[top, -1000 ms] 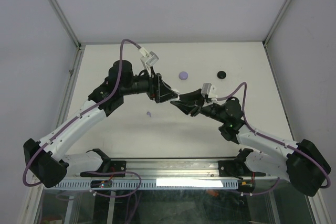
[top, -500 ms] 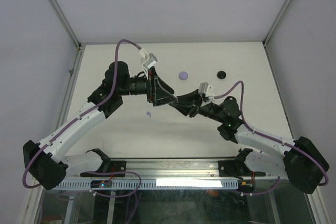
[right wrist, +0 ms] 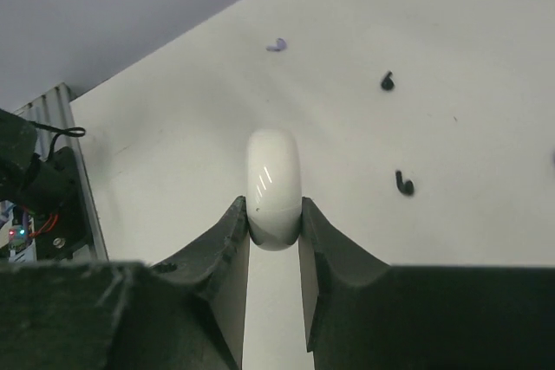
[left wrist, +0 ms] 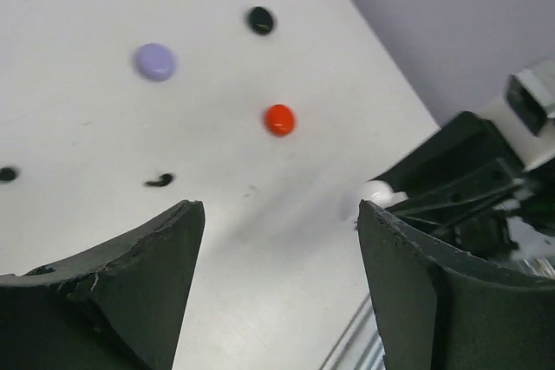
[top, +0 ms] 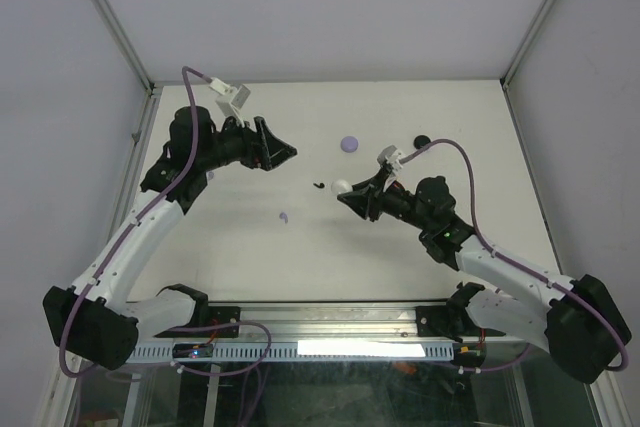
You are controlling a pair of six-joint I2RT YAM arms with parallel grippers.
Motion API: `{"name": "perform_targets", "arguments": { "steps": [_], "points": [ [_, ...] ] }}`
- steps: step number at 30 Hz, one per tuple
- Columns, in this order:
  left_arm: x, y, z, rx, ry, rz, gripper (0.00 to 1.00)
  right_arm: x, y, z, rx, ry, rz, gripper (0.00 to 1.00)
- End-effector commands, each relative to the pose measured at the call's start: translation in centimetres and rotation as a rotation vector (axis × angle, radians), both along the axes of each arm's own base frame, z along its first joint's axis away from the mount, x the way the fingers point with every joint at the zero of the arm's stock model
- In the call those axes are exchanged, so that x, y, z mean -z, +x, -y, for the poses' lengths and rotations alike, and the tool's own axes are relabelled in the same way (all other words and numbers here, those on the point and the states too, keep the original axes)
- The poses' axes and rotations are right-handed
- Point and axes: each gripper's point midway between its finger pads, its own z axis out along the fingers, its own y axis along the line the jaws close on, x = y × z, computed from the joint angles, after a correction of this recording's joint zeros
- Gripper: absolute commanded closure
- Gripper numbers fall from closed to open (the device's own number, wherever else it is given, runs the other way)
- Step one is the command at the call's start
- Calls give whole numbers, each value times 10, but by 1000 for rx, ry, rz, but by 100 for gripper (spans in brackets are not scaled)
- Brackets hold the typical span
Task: Insert the wireless bluetooth earbuds into the charging case
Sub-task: Close the charging case, then place the charging case at the center of the board.
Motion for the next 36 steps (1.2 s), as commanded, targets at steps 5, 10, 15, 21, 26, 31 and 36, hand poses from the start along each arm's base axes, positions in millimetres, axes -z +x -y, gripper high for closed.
{"name": "perform_targets", "arguments": {
  "steps": [5,10,15,21,26,31,36],
  "points": [
    [16,46,-94,-466,290,62,14,37,30,54,300,-72,-321,100],
    [25,51,-126,-623,364,104,6,76,44,98,472,-103,-511,100],
    [37,51,-143,-693,415,123,1,98,57,139,628,-78,-622,99],
    [48,48,-147,-701,434,115,1,130,68,173,758,-5,-799,98],
    [50,45,-152,-727,442,119,1,148,77,187,789,28,-884,96],
    [50,44,-158,-751,456,125,1,163,84,174,704,25,-974,91],
    [55,43,-154,-727,451,113,1,169,92,166,664,48,-1022,80]
  ]
}}
